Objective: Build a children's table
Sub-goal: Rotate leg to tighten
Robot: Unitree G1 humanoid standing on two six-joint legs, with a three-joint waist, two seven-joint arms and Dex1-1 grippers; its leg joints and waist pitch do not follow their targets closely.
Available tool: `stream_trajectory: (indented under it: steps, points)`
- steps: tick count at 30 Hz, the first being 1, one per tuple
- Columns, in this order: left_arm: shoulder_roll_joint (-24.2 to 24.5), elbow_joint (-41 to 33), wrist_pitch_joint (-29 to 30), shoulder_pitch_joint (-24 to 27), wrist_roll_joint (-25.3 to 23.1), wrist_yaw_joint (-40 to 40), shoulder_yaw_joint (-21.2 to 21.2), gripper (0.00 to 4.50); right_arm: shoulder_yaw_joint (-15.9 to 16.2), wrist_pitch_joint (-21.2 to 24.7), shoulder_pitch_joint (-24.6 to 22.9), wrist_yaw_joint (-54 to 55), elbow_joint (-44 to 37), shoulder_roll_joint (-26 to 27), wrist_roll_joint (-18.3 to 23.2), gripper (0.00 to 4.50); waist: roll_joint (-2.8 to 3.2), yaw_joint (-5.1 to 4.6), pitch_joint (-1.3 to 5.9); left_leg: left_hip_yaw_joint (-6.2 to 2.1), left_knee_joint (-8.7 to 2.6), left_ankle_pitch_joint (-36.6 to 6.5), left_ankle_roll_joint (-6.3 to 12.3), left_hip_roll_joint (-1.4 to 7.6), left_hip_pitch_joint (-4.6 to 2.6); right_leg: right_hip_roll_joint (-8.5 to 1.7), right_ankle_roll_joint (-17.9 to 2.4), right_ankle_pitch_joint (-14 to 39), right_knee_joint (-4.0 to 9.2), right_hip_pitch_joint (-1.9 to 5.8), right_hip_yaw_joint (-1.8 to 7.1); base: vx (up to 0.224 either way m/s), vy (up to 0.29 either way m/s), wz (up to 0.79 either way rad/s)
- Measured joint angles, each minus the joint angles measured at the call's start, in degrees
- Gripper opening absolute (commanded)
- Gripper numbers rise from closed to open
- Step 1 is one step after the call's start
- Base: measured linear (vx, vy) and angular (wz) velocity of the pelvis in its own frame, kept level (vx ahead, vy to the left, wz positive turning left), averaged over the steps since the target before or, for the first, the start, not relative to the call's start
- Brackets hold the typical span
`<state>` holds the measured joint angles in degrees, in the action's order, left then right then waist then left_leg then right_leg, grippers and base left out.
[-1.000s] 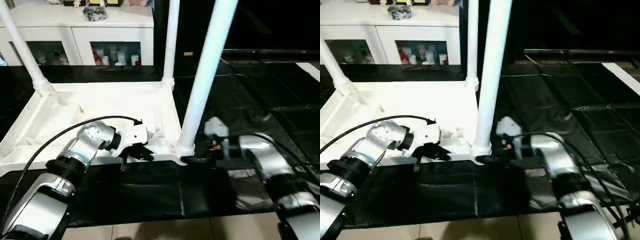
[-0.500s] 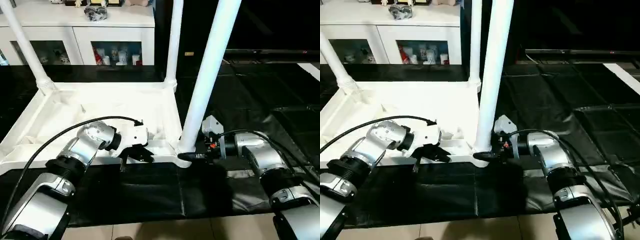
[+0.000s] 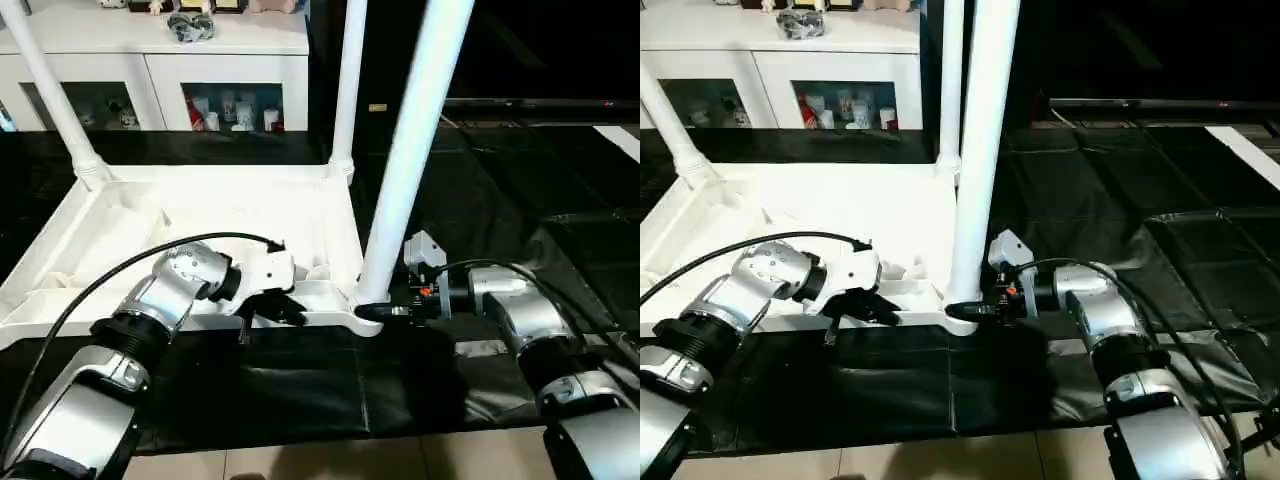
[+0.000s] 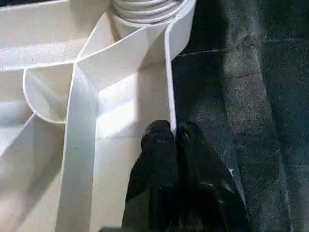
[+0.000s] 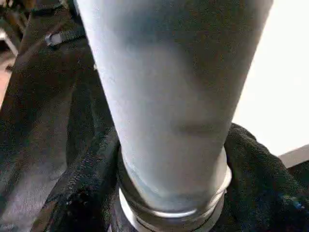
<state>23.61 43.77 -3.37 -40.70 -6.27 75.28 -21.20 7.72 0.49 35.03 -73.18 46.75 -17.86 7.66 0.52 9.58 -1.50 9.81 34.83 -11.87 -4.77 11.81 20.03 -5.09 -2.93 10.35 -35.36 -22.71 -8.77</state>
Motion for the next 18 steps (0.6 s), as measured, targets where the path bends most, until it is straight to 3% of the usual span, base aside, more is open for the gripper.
stream_trajectory:
  steps: [4,6,8,10,14,18]
  points:
    - [-3.18,0.31,8.98,-0.09,1.13,-4.14,2.57,0.00,-2.80,4.19,-4.51,8.53,-5.52,2.18,1.09,2.72,0.08,-0.06,-0.01,0.01,0.00,0.01,-0.02,0.00,-0.26,-0.01,0.30,0.07,0.06,0.35,0.01,0.000,0.000,0.00]
    - [-5.23,0.27,14.57,-0.15,1.40,-8.08,4.04,0.00,-4.71,5.75,-5.78,16.11,-6.90,4.43,0.84,2.72,0.11,-0.70,-0.03,0.02,-0.02,0.04,-0.07,-0.02,-1.02,-0.02,0.34,0.07,0.16,0.76,0.00,0.000,0.000,0.00]
    - [-6.89,-0.03,18.39,-0.35,1.56,-11.36,4.94,0.00,-6.70,6.51,-5.75,23.44,-6.53,7.10,0.68,2.72,0.12,-1.66,-0.04,0.01,-0.07,0.03,-0.06,-0.04,-1.23,-0.02,0.38,0.09,0.38,0.96,-0.06,0.000,0.000,0.00]
    - [-8.46,-0.36,21.12,-0.53,1.57,-14.42,5.78,0.00,-8.87,6.65,-4.80,29.31,-4.90,9.67,0.73,2.72,0.16,-2.54,-0.06,0.01,-0.12,0.03,-0.06,-0.07,-1.08,-0.03,0.39,0.09,0.51,0.94,-0.09,0.000,0.000,0.00]
    - [-11.26,-2.70,24.72,-0.42,-0.31,-22.65,6.37,0.00,-12.05,7.43,1.55,43.49,2.38,14.74,0.82,2.72,0.23,-4.61,-0.11,-0.13,-0.16,0.04,-0.06,-0.07,-1.06,-0.05,0.38,0.09,0.66,0.85,-0.30,0.000,0.000,0.00]
    - [-12.12,-4.59,26.53,-0.16,-1.39,-24.91,6.24,0.00,-12.36,7.78,3.16,48.78,3.43,16.24,0.61,2.72,0.24,-4.81,-0.12,-0.13,-0.31,0.04,-0.06,-0.08,-1.02,-0.05,0.38,0.07,0.66,0.85,-0.29,0.000,0.000,0.00]
